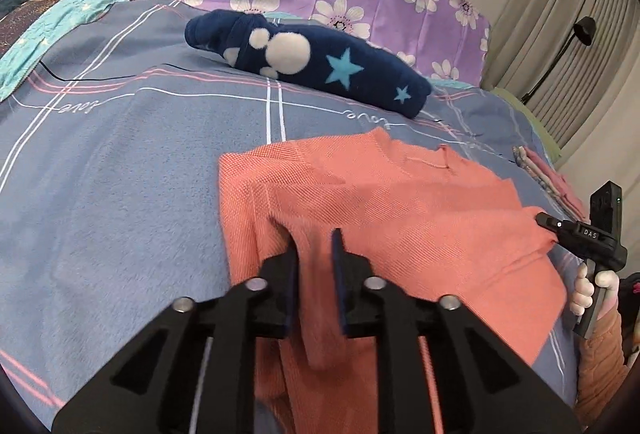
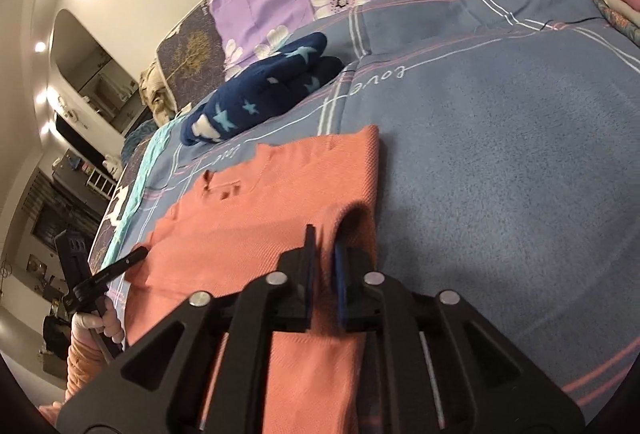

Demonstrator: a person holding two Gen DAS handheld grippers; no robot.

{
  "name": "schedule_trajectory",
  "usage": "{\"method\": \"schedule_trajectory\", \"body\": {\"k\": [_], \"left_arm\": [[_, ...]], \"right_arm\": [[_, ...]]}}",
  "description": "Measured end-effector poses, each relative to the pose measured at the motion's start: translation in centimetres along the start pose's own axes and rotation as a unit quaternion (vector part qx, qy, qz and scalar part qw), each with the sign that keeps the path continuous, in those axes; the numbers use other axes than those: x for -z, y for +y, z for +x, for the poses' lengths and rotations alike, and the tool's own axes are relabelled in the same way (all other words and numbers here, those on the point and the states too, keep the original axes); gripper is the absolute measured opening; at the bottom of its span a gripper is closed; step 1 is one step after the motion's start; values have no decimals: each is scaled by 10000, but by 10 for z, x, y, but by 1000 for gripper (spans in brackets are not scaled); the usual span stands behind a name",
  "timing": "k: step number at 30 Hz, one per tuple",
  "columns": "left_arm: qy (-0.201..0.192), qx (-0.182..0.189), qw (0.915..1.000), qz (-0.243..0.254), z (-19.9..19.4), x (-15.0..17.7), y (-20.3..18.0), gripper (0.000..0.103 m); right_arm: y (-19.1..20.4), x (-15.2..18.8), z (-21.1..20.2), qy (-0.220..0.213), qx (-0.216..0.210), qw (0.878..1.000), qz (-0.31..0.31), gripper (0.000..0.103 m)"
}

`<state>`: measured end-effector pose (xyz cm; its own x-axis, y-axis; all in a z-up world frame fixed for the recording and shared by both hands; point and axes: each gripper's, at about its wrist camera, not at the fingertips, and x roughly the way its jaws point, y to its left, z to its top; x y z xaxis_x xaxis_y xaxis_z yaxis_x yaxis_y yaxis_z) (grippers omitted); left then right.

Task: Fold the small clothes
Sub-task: 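Lift the hem with both grippers and fold it up onto the collar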

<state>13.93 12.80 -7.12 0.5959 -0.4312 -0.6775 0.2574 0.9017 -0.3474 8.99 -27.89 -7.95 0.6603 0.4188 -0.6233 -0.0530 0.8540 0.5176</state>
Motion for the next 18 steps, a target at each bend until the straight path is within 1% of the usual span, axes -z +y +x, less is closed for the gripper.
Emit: {"method": "schedule_trajectory", "body": {"k": [1, 2, 4, 5, 6, 7, 8, 10, 12, 14, 15, 16, 17, 18], "left_arm": [[-41, 51, 10000, 8, -10, 4, 0, 23], [-47, 100, 9999, 3, -15, 6, -1, 23], [1, 202, 9998, -38, -22, 12, 0, 23], [66, 249, 9997, -58, -24, 15, 1, 15], [106, 292, 9995, -80, -24, 16, 1, 7], [143, 335, 9993, -111, -23, 16, 1, 4], [145, 369, 9991, -147, -23, 15, 1, 4], [37, 547, 9981, -272, -25, 8, 0, 4], [-151, 663, 9968, -411, -28, -7, 1, 4], [-382, 569, 9963, -519, -28, -23, 3, 4], [-539, 400, 9961, -578, -24, -36, 6, 4], [-665, 163, 9963, -518, -19, -44, 7, 6], [-798, -117, 9958, -433, -15, -50, 7, 11], [-889, -392, 9946, -352, -9, -55, 8, 12]], "right_arm": [[3, 4, -4, 26, -3, 10000, -76, 25], [4, 6, -7, 45, 6, 9999, -130, 27], [8, 11, -11, 99, 31, 9997, -233, 27], [9, 14, -12, 112, 49, 9995, -289, 21], [10, 15, -13, 104, 65, 9994, -330, 5], [12, 14, -14, 57, 93, 9993, -354, 5], [14, 13, -16, -23, 73, 9993, -358, 5], [18, 4, -22, -183, -119, 9994, -257, 5], [21, -9, -25, -330, -256, 9990, -128, 4], [20, -32, -23, -491, -305, 9983, 100, 4], [17, -44, -16, -520, -244, 9981, 216, 5], [15, -51, -10, -510, -177, 9982, 256, 8], [9, -60, 2, -456, 29, 9984, 338, 17], [4, -65, 10, -372, 214, 9981, 432, 22]]}}
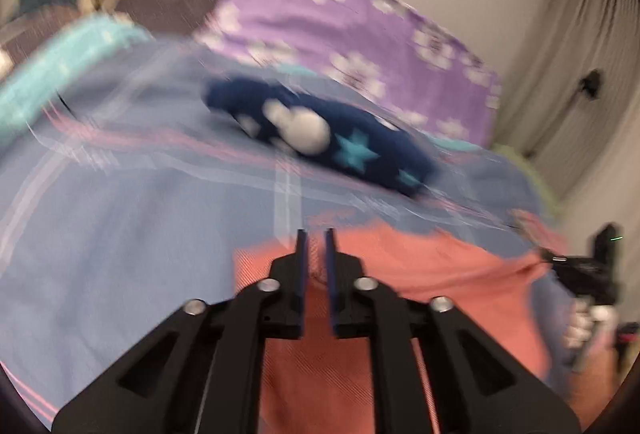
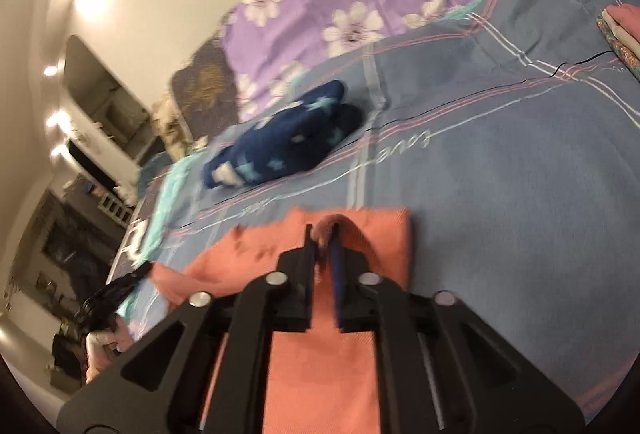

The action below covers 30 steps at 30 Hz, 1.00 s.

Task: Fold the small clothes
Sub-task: 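Lift the hem with both grippers and fold it up onto the collar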

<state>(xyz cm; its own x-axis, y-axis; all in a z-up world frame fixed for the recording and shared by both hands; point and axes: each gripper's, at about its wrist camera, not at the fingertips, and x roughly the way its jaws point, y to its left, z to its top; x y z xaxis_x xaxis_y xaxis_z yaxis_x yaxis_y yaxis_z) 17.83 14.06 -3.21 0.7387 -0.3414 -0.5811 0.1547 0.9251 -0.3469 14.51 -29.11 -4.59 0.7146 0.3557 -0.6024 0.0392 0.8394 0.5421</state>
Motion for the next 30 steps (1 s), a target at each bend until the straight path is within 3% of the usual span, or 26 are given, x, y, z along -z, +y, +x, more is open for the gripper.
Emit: {"method": "schedule_trajectory", "body": {"k": [1, 2, 4, 7, 12, 13, 14, 15, 16, 18, 19, 23, 27, 30], "left_arm": [[43, -160, 9998, 56, 8, -3, 1, 19], [122, -157, 9998, 18, 14, -3, 2, 31], [156, -27, 9999, 31, 14, -1, 3, 44], [345, -125, 9984, 420, 22, 6, 1, 49], [1025, -240, 9929, 562, 56, 14, 3, 50], [1069, -221, 9923, 590, 62, 14, 3, 44], [1089, -177, 9919, 623, 65, 13, 3, 18], [1096, -105, 9918, 644, 68, 11, 2, 7], [1052, -81, 9925, 622, 68, 9, 2, 2], [845, -21, 9943, 643, 60, 6, -1, 2], [746, -9, 9947, 704, 55, 6, -5, 2], [335, 64, 9952, 914, 25, 0, -16, 1], [-17, 63, 9943, 1063, 11, -16, -28, 1], [-21, -316, 9920, 1226, 28, -25, -29, 2]], "right_arm": [[-3, -1, 5, 73, 62, 9999, 52, 26], [-5, 0, 9, 135, 29, 9999, 55, 27], [-7, 5, 8, 115, 26, 9999, -87, 35], [-12, 11, 11, 130, 204, 9992, -327, 38], [-15, 9, 28, 284, 267, 9982, -445, 39], [-15, 7, 32, 285, 274, 9981, -482, 40], [-13, 6, 38, 317, 269, 9977, -531, 41], [-12, 5, 42, 331, 303, 9974, -564, 41], [-12, 5, 45, 338, 349, 9970, -599, 40], [-8, 6, 49, 376, 457, 9955, -739, 13], [-5, 6, 46, 337, 490, 9950, -802, 6], [14, 6, 14, -260, 393, 9932, -1060, 6], [31, -6, 8, -552, 442, 9897, -1242, 5], [30, -17, 30, -450, 554, 9903, -1195, 6]]}}
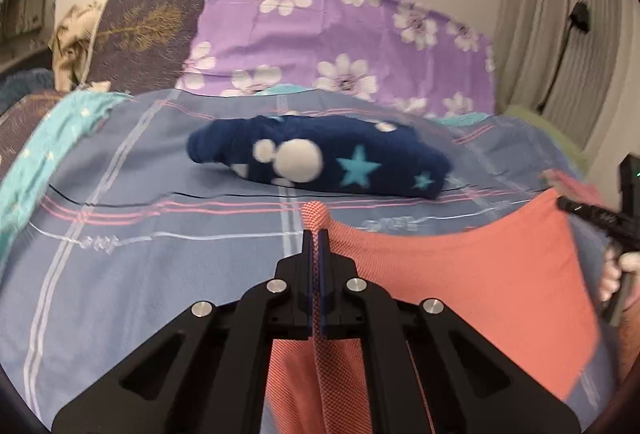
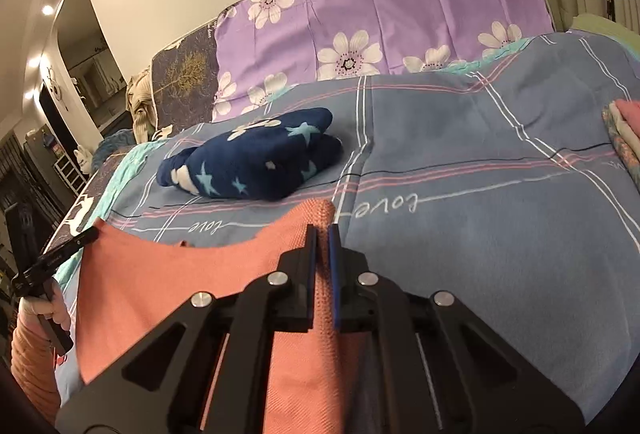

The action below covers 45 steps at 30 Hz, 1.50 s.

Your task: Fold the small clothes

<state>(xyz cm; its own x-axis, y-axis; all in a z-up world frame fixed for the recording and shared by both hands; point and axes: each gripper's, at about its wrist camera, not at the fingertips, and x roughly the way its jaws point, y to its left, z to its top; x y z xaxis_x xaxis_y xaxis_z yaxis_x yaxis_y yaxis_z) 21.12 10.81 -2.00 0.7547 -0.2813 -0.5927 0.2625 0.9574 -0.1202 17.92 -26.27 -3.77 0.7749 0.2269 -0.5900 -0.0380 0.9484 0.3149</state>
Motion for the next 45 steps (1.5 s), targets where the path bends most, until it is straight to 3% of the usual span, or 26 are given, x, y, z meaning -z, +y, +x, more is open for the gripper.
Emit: {"method": "schedule_trajectory", "body": {"k": [2, 5, 7, 11, 15, 17, 24, 31, 33, 34, 36, 39, 42, 45], "left_arm": [[224, -339, 9991, 144, 24, 5, 4, 2], [920, -393, 9948, 172, 62, 27, 9, 3], [956, -384, 9945, 185, 61, 35, 10, 4], [501, -228, 9985, 65, 17, 28, 10, 15], [376, 111, 9984, 401, -34, 44, -11, 26], [458, 287, 9971, 541, -60, 68, -21, 34], [726, 172, 9971, 172, -121, 142, -7, 36], [1040, 50, 9899, 966, -121, 176, -27, 37], [1047, -117, 9878, 1146, -114, 175, -33, 22], [1021, -290, 9870, 1207, -113, 170, -35, 2], [881, -610, 9861, 1270, -121, 163, -37, 2], [839, -1370, 9755, 1504, -137, 162, -34, 0], [1031, -1386, 9778, 1182, -140, 171, -14, 0], [902, -1118, 9877, 617, -152, 172, -1, 0]], "right_arm": [[-8, 4, 24, 295, 135, 9994, 79, 6], [-18, 19, 44, 723, 282, 9967, 239, 13], [-22, 27, 40, 743, 249, 9965, 289, 14], [-20, 39, 1, 561, 211, 9982, 33, 16], [-12, 65, -49, 507, -51, 9985, -205, 22], [-10, 85, -69, 572, -69, 9978, -321, 25], [-19, 148, -118, 837, -43, 9961, -267, 28], [-20, 174, -136, 883, -122, 9960, -53, 34], [-16, 176, -140, 852, -147, 9962, -54, 34], [-14, 177, -141, 848, -147, 9963, -68, 35], [-9, 180, -146, 817, -141, 9964, -180, 35], [-6, 184, -152, 797, -101, 9961, -351, 36], [-11, 185, -147, 849, -75, 9958, -323, 37], [-13, 184, -139, 942, -189, 9950, -285, 38]]}}
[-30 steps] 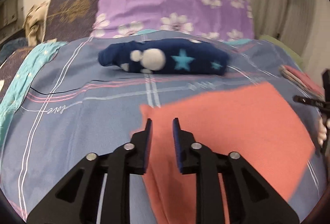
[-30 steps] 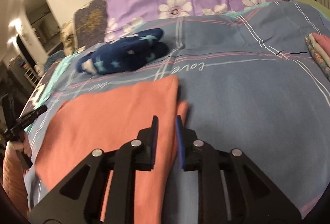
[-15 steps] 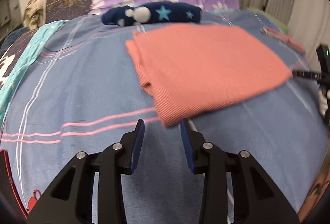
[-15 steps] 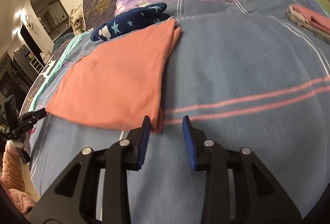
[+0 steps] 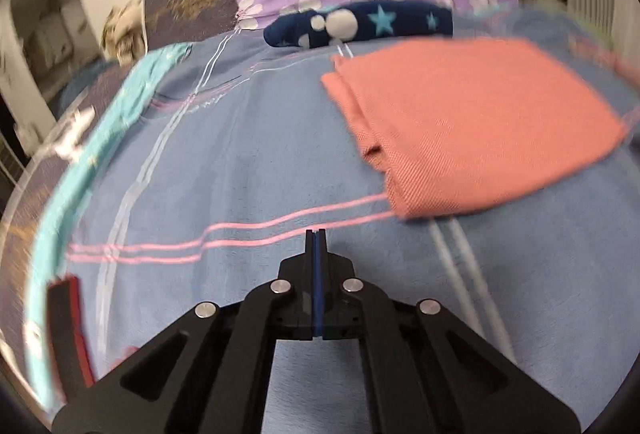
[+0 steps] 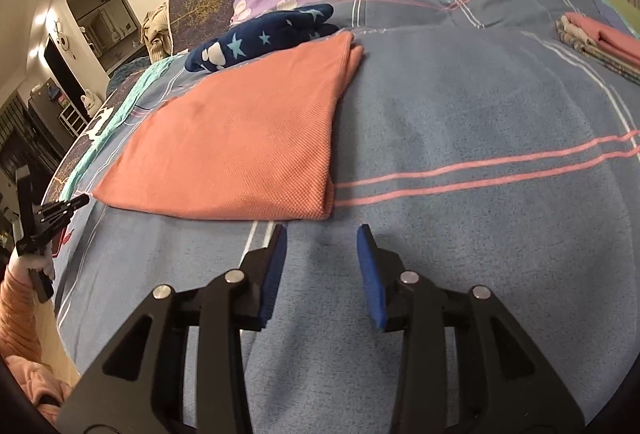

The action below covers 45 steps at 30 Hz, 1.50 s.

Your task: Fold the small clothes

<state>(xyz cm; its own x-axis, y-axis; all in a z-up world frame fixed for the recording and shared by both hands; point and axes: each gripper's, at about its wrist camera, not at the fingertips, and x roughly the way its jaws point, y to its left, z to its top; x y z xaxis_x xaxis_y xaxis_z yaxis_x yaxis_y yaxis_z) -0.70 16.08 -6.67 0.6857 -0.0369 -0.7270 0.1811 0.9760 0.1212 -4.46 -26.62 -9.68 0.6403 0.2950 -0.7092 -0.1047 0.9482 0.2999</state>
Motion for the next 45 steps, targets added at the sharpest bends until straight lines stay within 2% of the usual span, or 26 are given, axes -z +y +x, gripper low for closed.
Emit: {"method": "schedule_trajectory", "body": {"k": [2, 5, 6, 7, 9, 10, 11, 12, 13, 15, 18, 20, 23, 24, 25, 26, 27, 30, 33, 36, 38, 40, 42, 43, 45], "left_arm": [[-268, 430, 9983, -275, -9, -10, -1, 0], [-614, 1009, 9926, -292, -18, -28, -21, 0], [-670, 1192, 9903, -238, -17, -34, -29, 0], [-655, 1326, 9889, -132, -13, -39, -40, 0], [-236, 1158, 9930, 44, 13, -41, -59, 3], [260, 812, 9962, 180, 39, -32, -65, 3], [404, 646, 9967, 271, 55, -23, -68, 4], [203, 689, 9971, 257, 54, -18, -66, 3], [252, 745, 9968, 166, 50, -21, -62, 3], [328, 647, 9973, 152, 47, -22, -60, 3], [326, 359, 9979, 421, 41, -24, -75, 3], [182, 496, 9975, 464, 26, -30, -89, 3], [-138, 1099, 9909, 762, 6, -47, -129, 5], [-189, 1301, 9872, 901, 2, -52, -146, 8], [-207, 1574, 9811, 1105, 0, -59, -172, 20], [-224, 1737, 9764, 1268, 0, -64, -193, 27], [-250, 1863, 9708, 1492, 1, -68, -223, 28], [-222, 2019, 9621, 1819, 8, -75, -283, 33], [-154, 1963, 9602, 1982, 17, -82, -339, 34], [-129, 1608, 9636, 2130, 27, -88, -380, 39], [-134, 1159, 9697, 2144, 36, -92, -394, 39], [-94, 1082, 9728, 2044, 41, -94, -392, 39], [53, 1223, 9760, 1799, 45, -97, -378, 26], [135, 1355, 9767, 1656, 46, -99, -369, 14], [282, 1570, 9790, 1272, 48, -101, -348, 10]], "right_arm": [[1, -5, 5, 27, -76, 10000, -45, 43], [5, -15, 12, -23, -254, 9997, -38, 43], [8, -17, 15, -16, -256, 9997, -60, 38], [12, -17, 16, -15, -19, 9999, -158, 12], [17, -14, 18, 119, 394, 9988, -283, 10], [18, -9, 20, 229, 541, 9978, -320, 10], [17, -5, 21, 271, 592, 9973, -346, 9], [16, -2, 20, 267, 588, 9973, -356, 9], [13, -2, 19, 265, 547, 9976, -323, 8], [7, -3, 17, 293, 392, 9985, -227, 7], [-2, -4, 13, 296, 138, 9994, -84, 8], [-11, -8, 5, 163, 68, 9998, 69, 11], [-27, -18, -6, -47, 138, 9994, 302, 14], [-33, -22, -9, -91, 176, 9991, 379, 14], [-39, -24, -11, -121, 221, 9988, 423, 14], [-44, -27, -14, -150, 296, 9984, 454, 14], [-49, -29, -16, -163, 362, 9981, 479, 14], [-61, -28, -22, -184, 436, 9974, 537, 15], [-73, -27, -27, -209, 478, 9970, 571, 19], [-87, -25, -31, -206, 488, 9965, 644, 20], [-93, -27, -31, -179, 460, 9969, 620, 20], [-95, -31, -31, -147, 429, 9976, 519, 23], [-94, -38, -29, -89, 368, 9986, 361, 25], [-92, -43, -27, -47, 318, 9991, 289, 25], [-88, -55, -21, 47, 168, 9997, 167, 25]]}}
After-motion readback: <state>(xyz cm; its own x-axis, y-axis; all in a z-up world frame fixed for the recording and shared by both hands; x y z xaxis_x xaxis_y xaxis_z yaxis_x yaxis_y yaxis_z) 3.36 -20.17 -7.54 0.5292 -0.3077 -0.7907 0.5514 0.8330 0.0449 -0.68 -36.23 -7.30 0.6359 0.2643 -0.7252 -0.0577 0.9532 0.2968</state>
